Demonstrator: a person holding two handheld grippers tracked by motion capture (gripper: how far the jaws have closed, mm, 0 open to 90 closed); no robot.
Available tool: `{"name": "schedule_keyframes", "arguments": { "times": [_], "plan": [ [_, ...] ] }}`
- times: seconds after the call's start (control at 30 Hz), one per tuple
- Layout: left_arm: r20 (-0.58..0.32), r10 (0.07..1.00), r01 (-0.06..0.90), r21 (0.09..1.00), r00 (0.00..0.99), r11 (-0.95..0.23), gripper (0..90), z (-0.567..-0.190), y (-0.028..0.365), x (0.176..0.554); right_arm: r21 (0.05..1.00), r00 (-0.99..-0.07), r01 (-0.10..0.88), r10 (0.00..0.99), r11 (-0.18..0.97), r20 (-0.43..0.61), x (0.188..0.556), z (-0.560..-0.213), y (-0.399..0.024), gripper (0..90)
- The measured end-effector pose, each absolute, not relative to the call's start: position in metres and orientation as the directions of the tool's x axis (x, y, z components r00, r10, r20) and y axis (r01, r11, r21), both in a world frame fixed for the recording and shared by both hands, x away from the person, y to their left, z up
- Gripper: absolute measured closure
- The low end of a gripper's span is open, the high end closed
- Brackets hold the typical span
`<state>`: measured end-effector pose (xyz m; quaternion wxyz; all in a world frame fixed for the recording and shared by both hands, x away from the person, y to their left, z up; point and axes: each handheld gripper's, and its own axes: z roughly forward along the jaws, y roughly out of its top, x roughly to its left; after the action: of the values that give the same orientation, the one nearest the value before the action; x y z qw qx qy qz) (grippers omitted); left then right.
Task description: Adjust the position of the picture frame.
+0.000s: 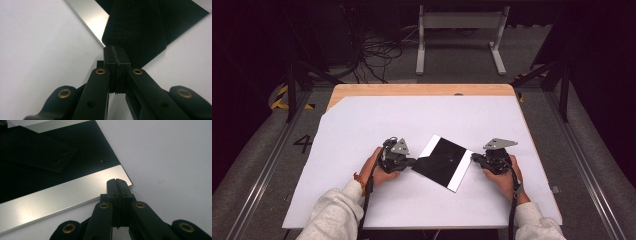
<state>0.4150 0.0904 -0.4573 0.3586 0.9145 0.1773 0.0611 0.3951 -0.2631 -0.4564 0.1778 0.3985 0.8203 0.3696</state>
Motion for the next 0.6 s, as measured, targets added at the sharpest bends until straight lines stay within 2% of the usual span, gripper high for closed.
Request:
{"name": "schedule_keyframes", "arguments": {
  "times": [0.17,0.33,0.6],
  "plan": [
    [0.01,0.334,0.24,0.674,0.943,-0.699,89.8,-0.457,0.095,0.403,0.747,-0.623,0.534,0.781,0.395,0.033,0.399,-0.457,-0.256,90.0],
    [-0.026,0.308,0.242,0.682,0.951,-0.69,89.8,-0.458,0.101,0.393,0.745,-0.626,0.539,0.779,0.392,0.043,0.4,-0.457,-0.247,90.0],
    [-0.022,0.273,0.216,0.675,0.962,-0.705,89.8,-0.457,0.104,0.372,0.752,-0.621,0.521,0.783,0.404,0.009,0.404,-0.458,-0.23,90.0]
  ]
}}
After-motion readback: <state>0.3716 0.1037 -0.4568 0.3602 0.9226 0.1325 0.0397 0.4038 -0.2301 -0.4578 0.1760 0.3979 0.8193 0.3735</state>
